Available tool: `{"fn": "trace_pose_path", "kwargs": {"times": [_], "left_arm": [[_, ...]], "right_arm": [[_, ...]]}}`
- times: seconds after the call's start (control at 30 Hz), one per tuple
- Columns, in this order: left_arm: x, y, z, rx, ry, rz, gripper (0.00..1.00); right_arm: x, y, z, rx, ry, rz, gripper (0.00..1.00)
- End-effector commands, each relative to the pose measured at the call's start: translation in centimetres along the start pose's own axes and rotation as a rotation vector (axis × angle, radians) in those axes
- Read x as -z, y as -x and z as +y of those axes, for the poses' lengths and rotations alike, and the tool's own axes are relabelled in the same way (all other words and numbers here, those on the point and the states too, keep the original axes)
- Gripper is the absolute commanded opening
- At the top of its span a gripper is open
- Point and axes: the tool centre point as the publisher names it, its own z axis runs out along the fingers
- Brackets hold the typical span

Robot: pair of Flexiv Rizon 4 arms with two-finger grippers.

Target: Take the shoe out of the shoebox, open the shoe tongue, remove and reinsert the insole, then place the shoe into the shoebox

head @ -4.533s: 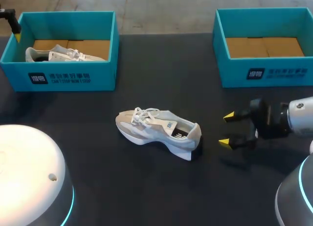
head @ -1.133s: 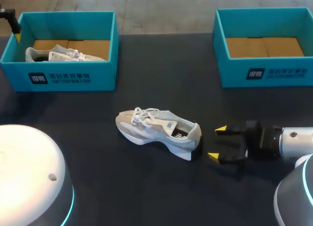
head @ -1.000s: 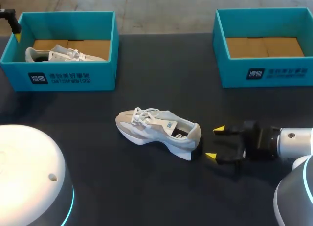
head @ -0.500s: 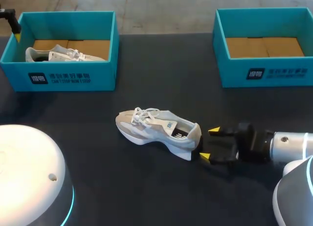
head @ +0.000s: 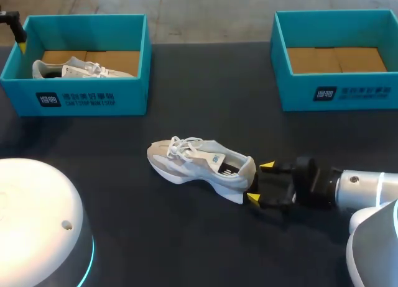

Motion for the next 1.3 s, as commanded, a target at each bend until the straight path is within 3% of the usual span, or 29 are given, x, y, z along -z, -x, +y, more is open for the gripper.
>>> {"fn": "trace_pose_path", "kwargs": {"times": [0.03, 0.9, 0.97, 1.1, 1.13, 1.3], "left_arm": [[0.0, 0.0, -0.1, 0.000, 0.002, 0.002, 1.00], [0.0, 0.0, -0.1, 0.000, 0.002, 0.002, 1.00], [0.0, 0.0, -0.1, 0.000, 0.002, 0.002, 1.00], [0.0, 0.0, -0.1, 0.000, 0.002, 0.002, 1.00], [0.0, 0.0, -0.1, 0.000, 0.002, 0.002, 1.00], [0.0, 0.0, -0.1, 0.000, 0.002, 0.002, 1.00]], "right_arm": [[-0.9, -0.1, 0.2, -0.006, -0.013, -0.002, 1.00], [-2.6, 0.3, 0.8, -0.009, -0.009, 0.025, 1.00], [-2.6, 0.4, 0.8, -0.007, -0.012, 0.030, 0.46], [-2.6, 0.6, 0.9, 0.000, -0.014, 0.040, 0.06], [-2.6, 0.6, 0.9, 0.002, -0.015, 0.042, 0.00], [-2.3, 0.8, 1.0, 0.013, -0.020, 0.058, 0.00]]}}
